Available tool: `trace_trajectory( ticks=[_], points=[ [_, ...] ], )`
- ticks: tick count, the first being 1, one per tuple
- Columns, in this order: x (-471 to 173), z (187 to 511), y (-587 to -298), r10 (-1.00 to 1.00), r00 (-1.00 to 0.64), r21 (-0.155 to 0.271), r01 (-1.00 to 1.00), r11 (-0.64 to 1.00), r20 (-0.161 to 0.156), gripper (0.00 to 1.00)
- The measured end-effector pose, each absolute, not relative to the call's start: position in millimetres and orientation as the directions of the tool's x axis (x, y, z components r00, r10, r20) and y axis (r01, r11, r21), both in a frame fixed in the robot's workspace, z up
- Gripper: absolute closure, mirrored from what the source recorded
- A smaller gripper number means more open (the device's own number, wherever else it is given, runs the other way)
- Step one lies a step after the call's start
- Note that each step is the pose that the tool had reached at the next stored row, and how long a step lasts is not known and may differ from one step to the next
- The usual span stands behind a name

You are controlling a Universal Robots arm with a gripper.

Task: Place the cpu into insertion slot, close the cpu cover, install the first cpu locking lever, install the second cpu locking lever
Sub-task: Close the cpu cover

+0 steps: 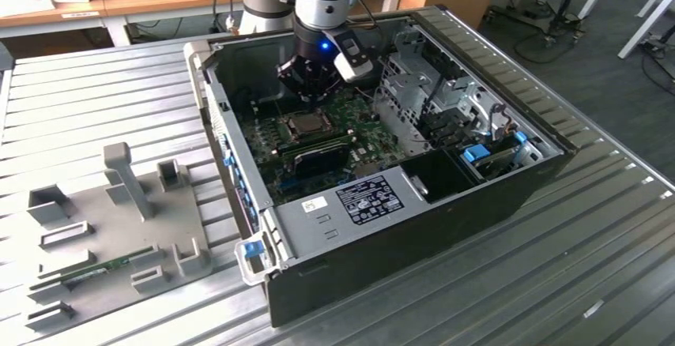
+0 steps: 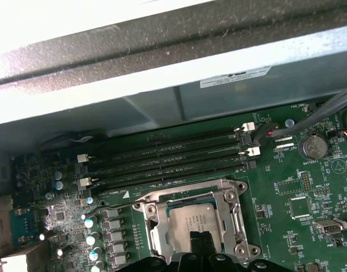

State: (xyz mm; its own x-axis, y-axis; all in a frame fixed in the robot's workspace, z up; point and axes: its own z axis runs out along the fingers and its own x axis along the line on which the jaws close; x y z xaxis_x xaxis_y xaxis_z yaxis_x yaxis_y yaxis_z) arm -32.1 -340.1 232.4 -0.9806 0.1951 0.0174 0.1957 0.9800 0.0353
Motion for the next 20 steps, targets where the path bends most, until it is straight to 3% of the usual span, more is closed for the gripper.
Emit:
trace_trajectory(
  ticks=[6, 12, 20],
  points=[
    [-32.2, 232.4, -340.1, 0.195, -0.981, 0.036, 0.196, 0.980, 0.015, 0.89],
    [-33.6, 232.2, -340.1, 0.188, -0.982, 0.043, 0.187, 0.981, -0.022, 0.89],
    [-33.7, 232.2, -340.1, 0.187, -0.982, 0.043, 0.186, 0.982, -0.024, 0.89]
  ],
)
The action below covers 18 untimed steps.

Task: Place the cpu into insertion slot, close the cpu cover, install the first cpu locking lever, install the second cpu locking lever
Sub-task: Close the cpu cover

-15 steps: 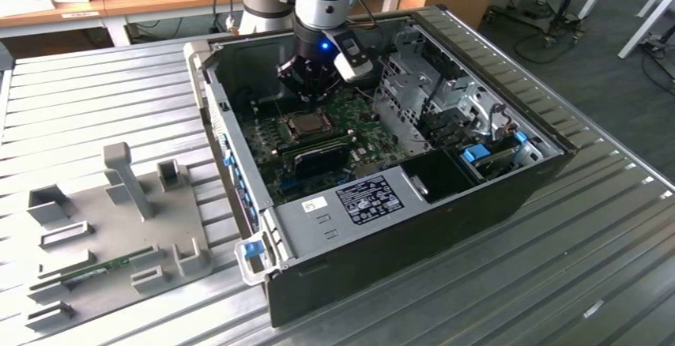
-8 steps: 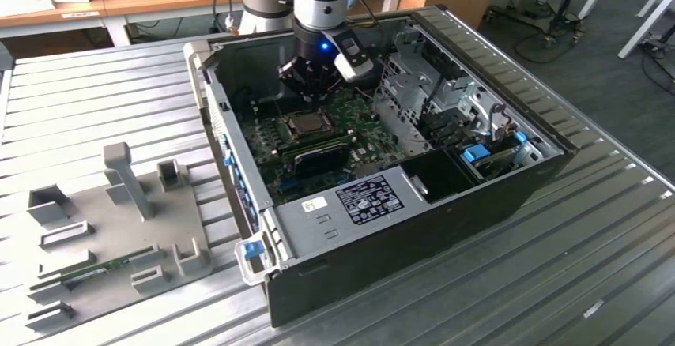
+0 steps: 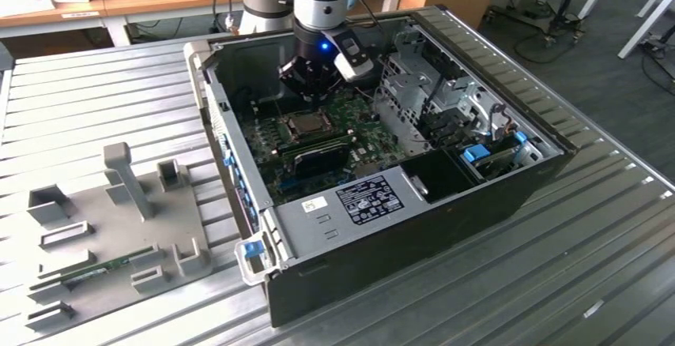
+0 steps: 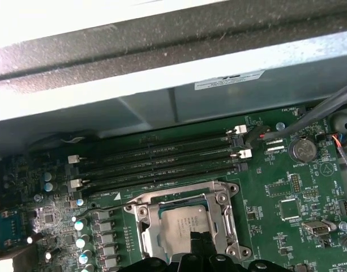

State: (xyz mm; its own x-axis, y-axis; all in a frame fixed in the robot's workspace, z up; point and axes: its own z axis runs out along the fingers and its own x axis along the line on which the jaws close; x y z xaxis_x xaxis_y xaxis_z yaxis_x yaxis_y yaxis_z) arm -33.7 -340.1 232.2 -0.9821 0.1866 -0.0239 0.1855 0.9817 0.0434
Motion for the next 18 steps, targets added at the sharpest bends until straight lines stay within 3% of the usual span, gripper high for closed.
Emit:
trace_trajectory(
  ticks=[18],
  points=[
    [-34.4, 232.2, -340.2, 0.170, -0.985, 0.044, 0.169, 0.985, -0.024, 0.89]
  ],
)
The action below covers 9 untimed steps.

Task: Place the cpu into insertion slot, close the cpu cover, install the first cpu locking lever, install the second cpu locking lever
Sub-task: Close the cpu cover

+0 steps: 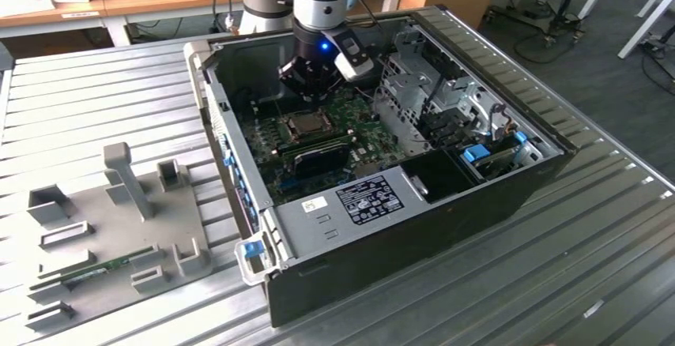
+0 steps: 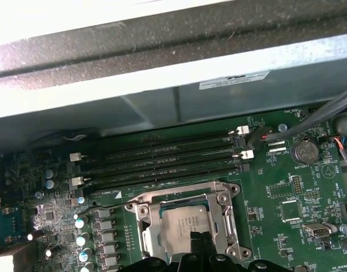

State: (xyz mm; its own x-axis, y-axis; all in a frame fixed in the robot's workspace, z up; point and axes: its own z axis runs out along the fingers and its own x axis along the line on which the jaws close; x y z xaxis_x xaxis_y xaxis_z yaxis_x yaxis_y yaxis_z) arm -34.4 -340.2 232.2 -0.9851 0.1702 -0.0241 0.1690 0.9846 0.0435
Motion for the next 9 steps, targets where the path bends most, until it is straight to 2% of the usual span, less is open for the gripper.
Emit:
trace_trajectory(
  ticks=[9],
  points=[
    [-36.1, 231.9, -340.2, 0.119, -0.993, 0.042, 0.118, 0.992, -0.024, 0.89]
  ],
)
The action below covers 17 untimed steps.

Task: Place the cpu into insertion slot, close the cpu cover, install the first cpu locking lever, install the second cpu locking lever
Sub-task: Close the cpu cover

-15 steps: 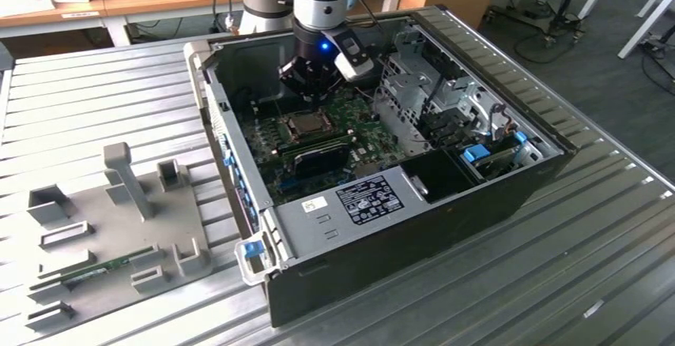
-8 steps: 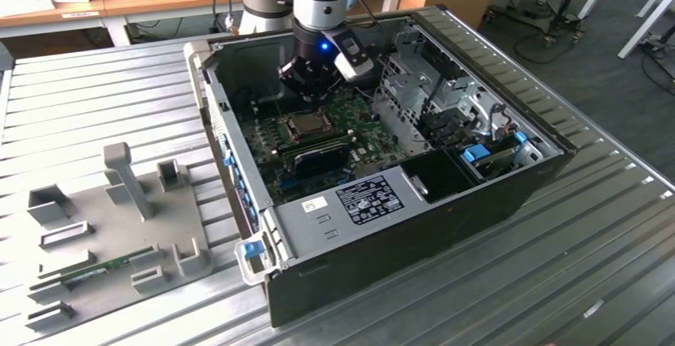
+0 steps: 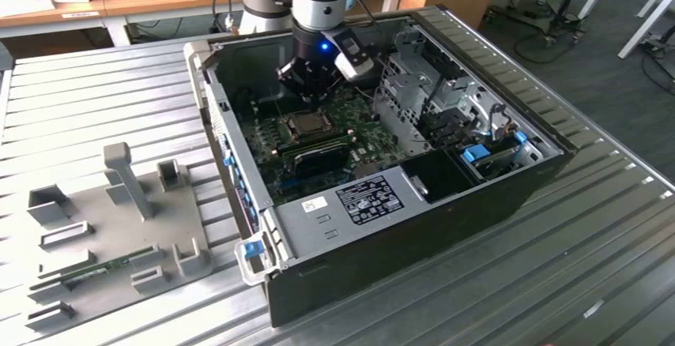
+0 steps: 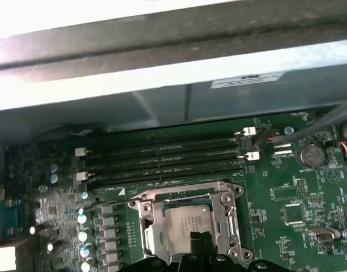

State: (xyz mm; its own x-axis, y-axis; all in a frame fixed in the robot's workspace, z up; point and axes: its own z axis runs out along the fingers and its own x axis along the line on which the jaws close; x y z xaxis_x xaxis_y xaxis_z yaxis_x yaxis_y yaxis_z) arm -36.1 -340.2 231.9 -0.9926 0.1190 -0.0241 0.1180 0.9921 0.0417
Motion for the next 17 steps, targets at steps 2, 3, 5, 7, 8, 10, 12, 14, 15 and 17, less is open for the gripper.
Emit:
trace_trajectory(
  ticks=[2, 3, 5, 7, 8, 10, 12, 14, 15, 17],
  points=[
    [-36.2, 231.7, -340.2, 0.086, -0.996, 0.041, 0.085, 0.996, -0.024, 0.89],
    [-36.4, 231.6, -340.2, 0.070, -0.997, 0.041, 0.069, 0.997, -0.024, 0.89],
    [-37.1, 231.4, -340.2, 0.046, -0.999, 0.040, 0.045, 0.998, -0.024, 0.89],
    [-37.4, 231.3, -340.2, 0.032, -0.999, 0.040, 0.031, 0.999, -0.024, 0.89],
    [-38.1, 231.2, -340.2, 0.032, -0.999, 0.040, 0.031, 0.999, -0.024, 0.89],
    [-40.6, 230.7, -340.2, 0.031, -0.999, 0.040, 0.030, 0.999, -0.024, 0.89],
    [-43.5, 230.2, -340.1, 0.030, -0.999, 0.040, 0.029, 0.999, -0.024, 0.89],
    [-46.9, 229.5, -340.2, 0.030, -0.999, 0.040, 0.029, 0.999, -0.024, 0.89],
    [-48.5, 228.9, -340.1, 0.030, -0.999, 0.040, 0.029, 0.999, -0.024, 0.89],
    [-52.0, 227.8, -340.1, 0.030, -0.999, 0.040, 0.029, 0.999, -0.024, 0.89]
  ],
)
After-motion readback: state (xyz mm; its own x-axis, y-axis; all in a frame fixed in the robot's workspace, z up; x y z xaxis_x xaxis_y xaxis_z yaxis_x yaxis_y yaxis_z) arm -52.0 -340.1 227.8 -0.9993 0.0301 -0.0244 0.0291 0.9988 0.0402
